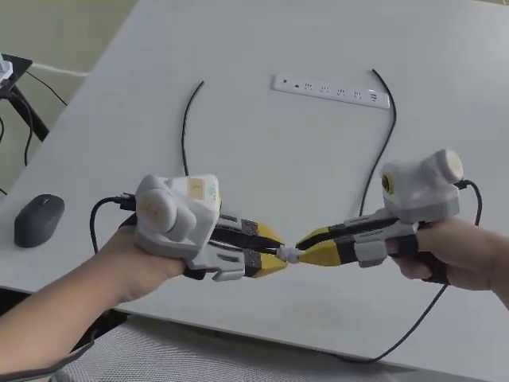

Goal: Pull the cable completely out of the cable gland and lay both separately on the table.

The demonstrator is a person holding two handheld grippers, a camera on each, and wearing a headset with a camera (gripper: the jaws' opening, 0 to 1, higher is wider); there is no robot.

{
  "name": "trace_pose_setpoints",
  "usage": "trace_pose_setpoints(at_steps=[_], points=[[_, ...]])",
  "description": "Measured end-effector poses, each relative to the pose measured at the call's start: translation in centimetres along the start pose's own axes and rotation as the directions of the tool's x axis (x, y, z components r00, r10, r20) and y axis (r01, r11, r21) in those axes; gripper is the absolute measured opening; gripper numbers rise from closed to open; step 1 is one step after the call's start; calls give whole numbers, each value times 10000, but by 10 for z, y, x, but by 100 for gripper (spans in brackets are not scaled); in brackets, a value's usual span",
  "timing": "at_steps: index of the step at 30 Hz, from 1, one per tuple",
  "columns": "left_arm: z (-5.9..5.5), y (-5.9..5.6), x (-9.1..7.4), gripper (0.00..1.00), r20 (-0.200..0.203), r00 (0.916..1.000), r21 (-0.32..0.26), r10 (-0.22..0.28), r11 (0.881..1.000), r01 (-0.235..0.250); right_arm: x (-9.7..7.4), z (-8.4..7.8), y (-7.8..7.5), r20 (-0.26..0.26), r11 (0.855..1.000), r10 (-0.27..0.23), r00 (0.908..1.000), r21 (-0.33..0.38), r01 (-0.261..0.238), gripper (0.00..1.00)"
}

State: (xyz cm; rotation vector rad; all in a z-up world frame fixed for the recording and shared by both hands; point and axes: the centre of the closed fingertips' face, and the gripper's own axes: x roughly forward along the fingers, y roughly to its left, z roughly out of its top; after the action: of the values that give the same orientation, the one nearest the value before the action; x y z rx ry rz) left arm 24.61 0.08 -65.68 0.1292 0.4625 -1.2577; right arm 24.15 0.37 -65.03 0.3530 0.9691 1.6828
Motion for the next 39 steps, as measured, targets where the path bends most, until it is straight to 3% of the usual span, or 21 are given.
trace_pose_setpoints(at_steps=[6,20,25,27,29,34,39], points=[[-1,-2,0,15,-132,9999,153,-54,9999,56,6,-5,0,-179,9998,73,9998,187,-70,10],[-1,-2,-2,15,-92,9999,180,-139,9997,141,11,-2,2,73,9968,508,9987,607,-512,9],[-3,-3,-2,15,-170,9998,79,-141,9999,142,12,-4,3,-121,9993,363,9993,9,-363,7],[-4,-4,-3,14,-185,9997,25,-151,9999,152,12,-5,3,-325,9975,88,9994,-705,-111,7],[-5,-6,-3,14,-249,9993,-202,-286,9994,281,14,-8,7,-616,9964,-64,9981,-853,11,7],[-5,-6,-3,14,-212,9994,-313,-286,9991,279,13,-7,6,-763,9748,-931,9927,-2102,753,6],[0,-6,-2,14,13,9993,-829,-382,9958,382,8,-6,8,-980,9237,-1864,9776,-3565,1404,6]])
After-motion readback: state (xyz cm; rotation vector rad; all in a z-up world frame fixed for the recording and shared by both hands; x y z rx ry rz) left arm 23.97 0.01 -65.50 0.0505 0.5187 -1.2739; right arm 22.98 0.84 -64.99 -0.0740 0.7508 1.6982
